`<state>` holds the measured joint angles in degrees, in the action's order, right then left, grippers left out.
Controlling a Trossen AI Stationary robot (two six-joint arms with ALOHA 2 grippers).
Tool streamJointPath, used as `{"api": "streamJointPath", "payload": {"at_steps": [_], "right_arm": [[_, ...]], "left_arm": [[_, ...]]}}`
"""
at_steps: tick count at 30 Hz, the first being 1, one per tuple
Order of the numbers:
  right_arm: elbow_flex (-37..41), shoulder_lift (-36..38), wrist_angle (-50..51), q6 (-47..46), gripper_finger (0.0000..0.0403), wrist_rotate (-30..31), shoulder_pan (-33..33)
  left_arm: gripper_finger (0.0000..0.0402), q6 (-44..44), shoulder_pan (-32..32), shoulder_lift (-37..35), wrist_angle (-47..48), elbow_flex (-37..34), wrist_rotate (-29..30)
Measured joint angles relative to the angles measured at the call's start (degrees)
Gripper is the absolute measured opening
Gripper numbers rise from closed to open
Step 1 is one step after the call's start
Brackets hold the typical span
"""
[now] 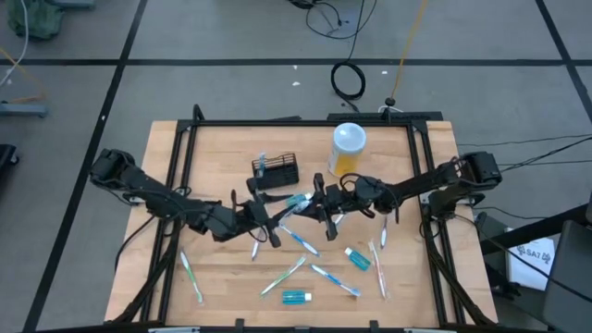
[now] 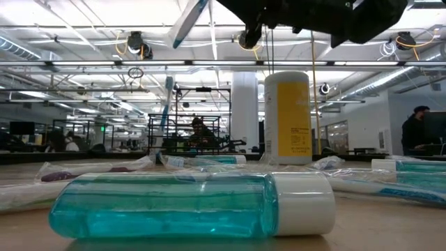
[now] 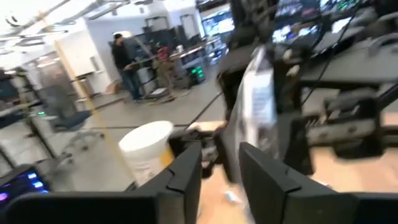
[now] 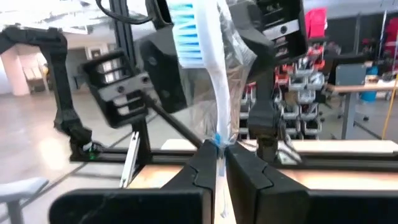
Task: Pick & Place toothbrushing station
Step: Put the blue toothbrush into the black mesh organizer
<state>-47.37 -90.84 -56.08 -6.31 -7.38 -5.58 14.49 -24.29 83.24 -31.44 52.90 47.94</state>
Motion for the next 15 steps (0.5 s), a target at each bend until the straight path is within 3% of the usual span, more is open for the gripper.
{"api": "streamJointPath", "payload": {"at_steps": [9, 15], "right_arm": [[0.0, 2.8, 9.7, 1.7, 0.0013, 7.5, -0.1], [0.0, 2.8, 9.8, 2.6, 0.0013, 7.3, 0.0]], "left_arm": [[0.0199, -0.9, -0.3, 0.0, 1.3, 0.0, -2.7], [0.0228, -12.3, 4.3, 0.0, 6.4, 0.0, -7.5]]}}
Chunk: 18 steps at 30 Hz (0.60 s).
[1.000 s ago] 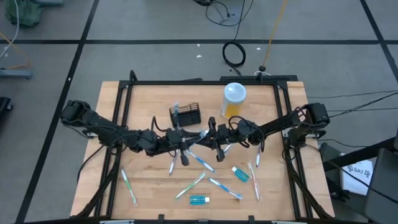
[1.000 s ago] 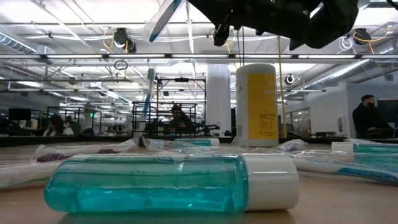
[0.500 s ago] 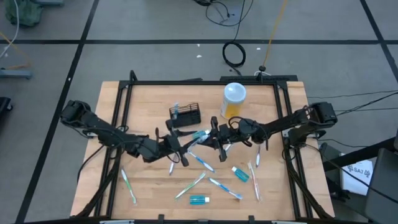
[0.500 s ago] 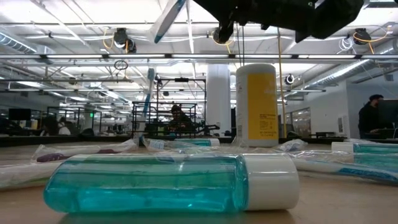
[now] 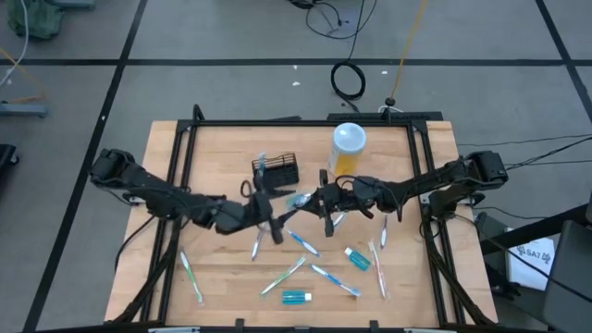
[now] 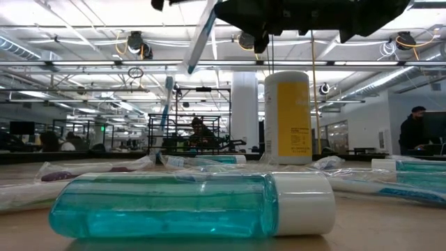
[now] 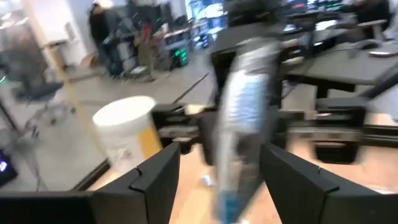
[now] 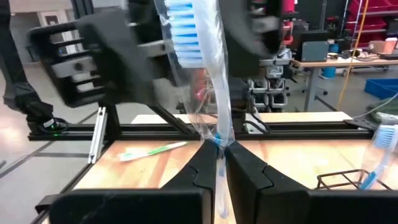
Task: Pick & Place toothbrushing station
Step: Put the blue toothbrush into the black mesh organizer
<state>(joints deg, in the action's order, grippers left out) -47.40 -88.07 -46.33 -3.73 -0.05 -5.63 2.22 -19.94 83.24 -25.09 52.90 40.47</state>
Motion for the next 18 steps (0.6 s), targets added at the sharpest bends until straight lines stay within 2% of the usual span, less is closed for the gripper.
{"api": "streamJointPath", "payload": {"at_steps": [3, 8, 18], "right_arm": [[0.0, 0.0, -0.1, 0.1, 0.0013, 0.0, -0.1], [0.0, 0.0, 0.5, 0.1, 0.0013, 0.0, 0.0], [0.0, 0.0, 3.1, 0.1, 0.0013, 0.0, 0.5]], "left_arm": [[0.0227, -0.8, 2.2, 0.0, 0.1, 0.0, -1.9], [0.021, -1.3, 5.3, 0.0, 0.1, 0.0, -15.2], [0.0121, -2.3, 6.1, 0.0, 7.1, 0.0, -15.1]]}}
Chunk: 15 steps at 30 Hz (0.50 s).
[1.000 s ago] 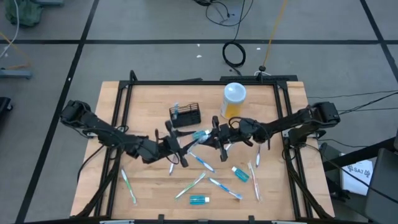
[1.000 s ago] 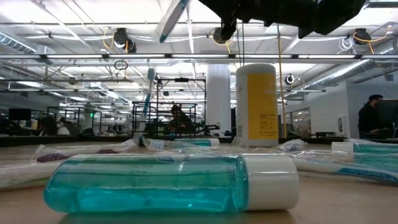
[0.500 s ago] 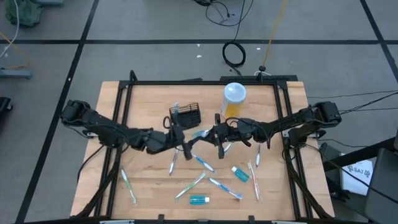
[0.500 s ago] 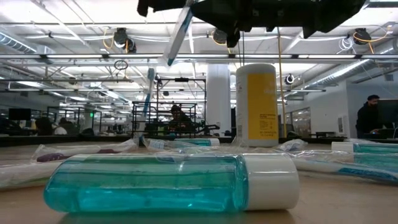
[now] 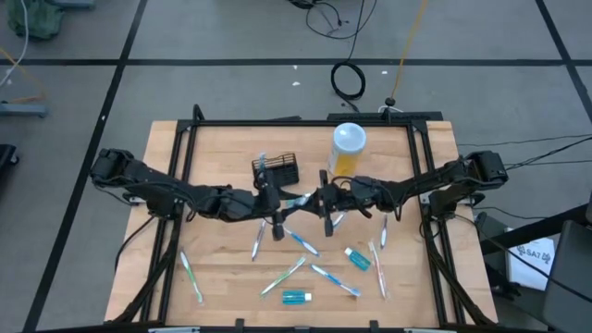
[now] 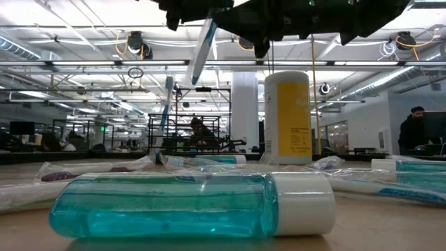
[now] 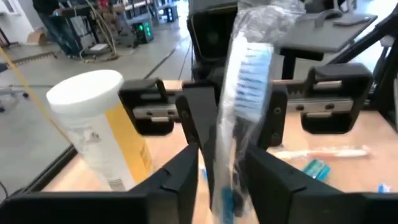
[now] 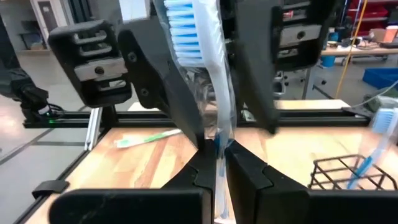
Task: Pick & Place toothbrushing station
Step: Put the blue toothbrush into the black mesh organizer
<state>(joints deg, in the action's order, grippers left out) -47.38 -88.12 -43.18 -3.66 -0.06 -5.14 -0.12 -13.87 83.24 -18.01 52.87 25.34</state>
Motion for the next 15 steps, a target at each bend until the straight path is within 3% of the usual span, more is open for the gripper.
{"api": "streamJointPath", "payload": {"at_steps": [10, 15], "right_arm": [[0.0, 0.0, 0.2, 0.3, 0.0021, 0.0, 0.6], [0.0, 0.0, 0.2, 1.1, 0.0053, 0.0, 0.6]], "left_arm": [[0.0014, 1.6, -0.1, 0.0, 0.3, 0.0, 0.4], [0.0031, 1.0, -0.1, 0.0, 0.4, 0.0, 0.3]]}}
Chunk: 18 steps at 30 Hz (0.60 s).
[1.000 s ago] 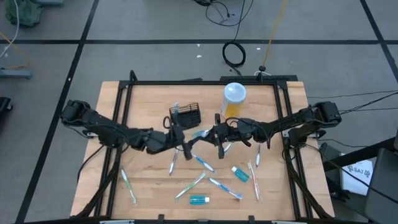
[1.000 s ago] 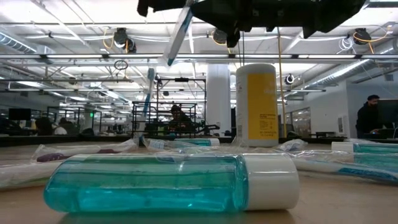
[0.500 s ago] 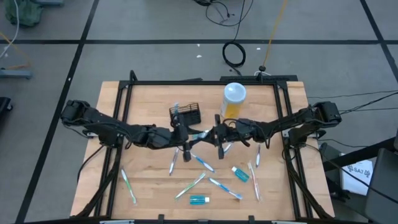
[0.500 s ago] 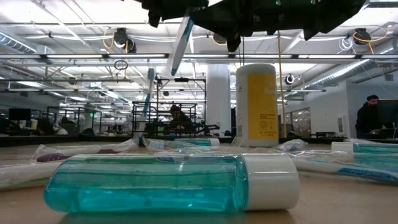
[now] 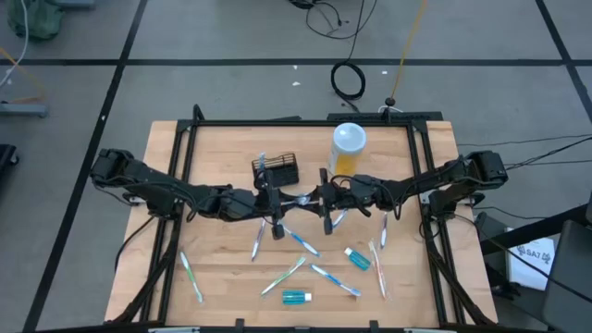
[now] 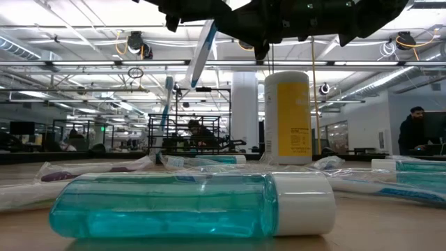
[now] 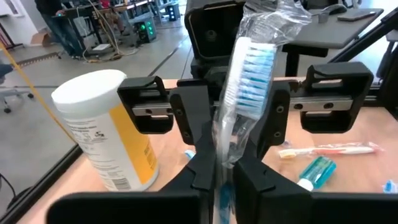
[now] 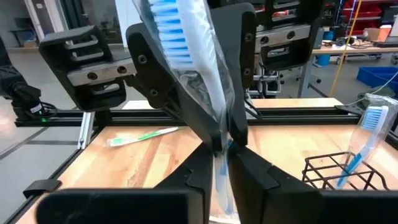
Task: Pick & Place toothbrushing station
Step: Put the blue toothbrush into the black mesh organizer
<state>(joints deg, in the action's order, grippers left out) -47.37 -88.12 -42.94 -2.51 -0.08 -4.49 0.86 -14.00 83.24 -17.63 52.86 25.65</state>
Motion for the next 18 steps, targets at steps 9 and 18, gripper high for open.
{"api": "streamJointPath", "payload": {"at_steps": [9, 18], "right_arm": [[0.0, 1.6, 2.7, 1.0, 0.0129, 0.0, -0.2], [0.0, 7.4, 17.9, -3.0, 0.0152, 0.1, -0.5]], "left_arm": [[0.0014, -0.8, -0.8, -2.4, 2.1, 0.0, 0.0], [0.001, 2.1, -4.5, -15.3, 10.2, -0.4, 12.6]]}}
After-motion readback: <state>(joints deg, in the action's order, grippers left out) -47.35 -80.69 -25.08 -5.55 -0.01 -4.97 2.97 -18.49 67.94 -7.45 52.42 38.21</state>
